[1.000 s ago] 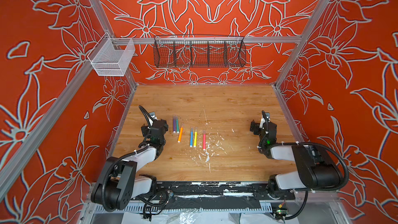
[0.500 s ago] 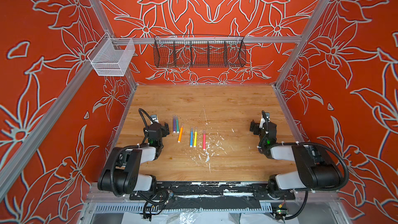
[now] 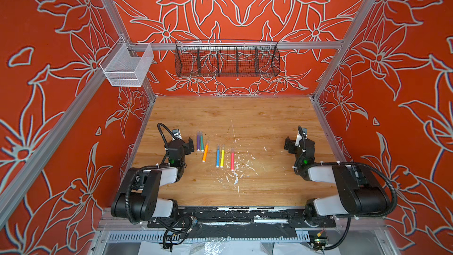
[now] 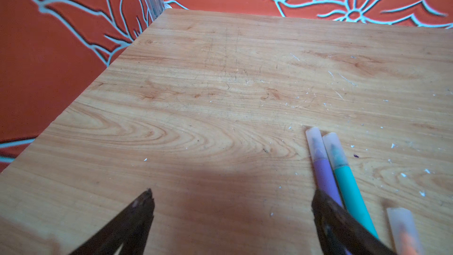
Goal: Insert the pens into the pen caps
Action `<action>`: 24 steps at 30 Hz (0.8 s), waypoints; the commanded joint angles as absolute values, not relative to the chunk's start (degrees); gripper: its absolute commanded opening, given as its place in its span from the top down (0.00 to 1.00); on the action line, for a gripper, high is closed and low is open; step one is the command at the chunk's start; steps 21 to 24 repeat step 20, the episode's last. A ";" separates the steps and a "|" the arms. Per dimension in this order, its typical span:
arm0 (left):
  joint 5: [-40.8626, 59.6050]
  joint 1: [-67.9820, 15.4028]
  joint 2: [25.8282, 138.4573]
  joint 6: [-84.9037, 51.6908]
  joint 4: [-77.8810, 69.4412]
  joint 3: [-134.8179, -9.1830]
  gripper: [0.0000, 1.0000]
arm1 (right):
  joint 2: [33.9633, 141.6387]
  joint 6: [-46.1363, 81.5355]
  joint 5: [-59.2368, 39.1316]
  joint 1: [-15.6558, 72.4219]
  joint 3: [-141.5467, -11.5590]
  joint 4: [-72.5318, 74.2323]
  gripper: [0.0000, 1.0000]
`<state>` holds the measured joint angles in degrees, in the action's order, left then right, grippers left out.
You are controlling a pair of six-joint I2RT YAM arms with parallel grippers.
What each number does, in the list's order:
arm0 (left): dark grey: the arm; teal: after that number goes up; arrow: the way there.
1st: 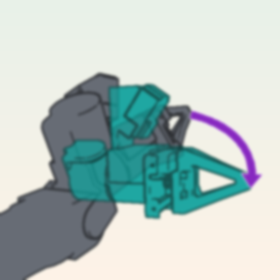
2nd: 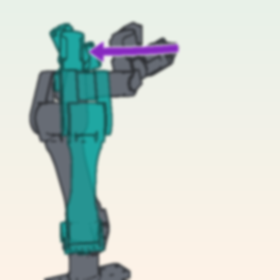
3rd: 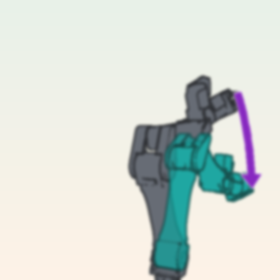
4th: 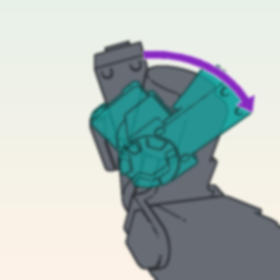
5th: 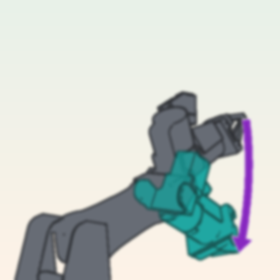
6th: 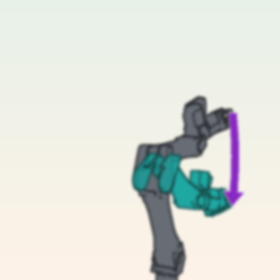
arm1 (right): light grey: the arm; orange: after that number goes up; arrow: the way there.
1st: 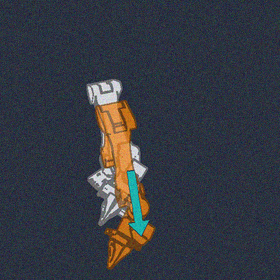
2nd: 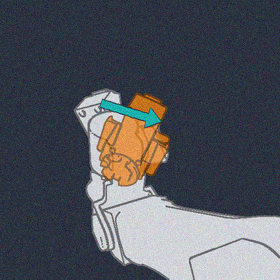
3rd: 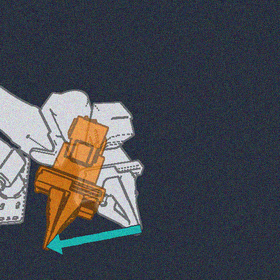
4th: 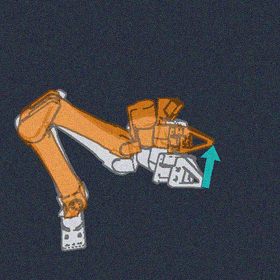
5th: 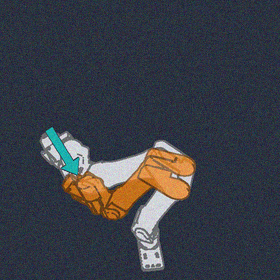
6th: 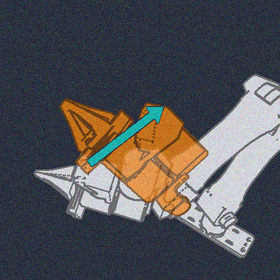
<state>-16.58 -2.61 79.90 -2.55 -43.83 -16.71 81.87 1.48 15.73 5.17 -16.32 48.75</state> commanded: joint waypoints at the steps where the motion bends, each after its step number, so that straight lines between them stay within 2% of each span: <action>1: -16.10 -2.37 79.91 -2.02 -45.85 -16.73 0.03 | 81.91 0.09 15.04 4.93 -17.11 50.08 0.03; 24: -15.73 -2.20 79.97 -2.20 -45.31 -16.99 0.03 | 81.84 0.13 15.01 4.97 -16.90 50.38 0.02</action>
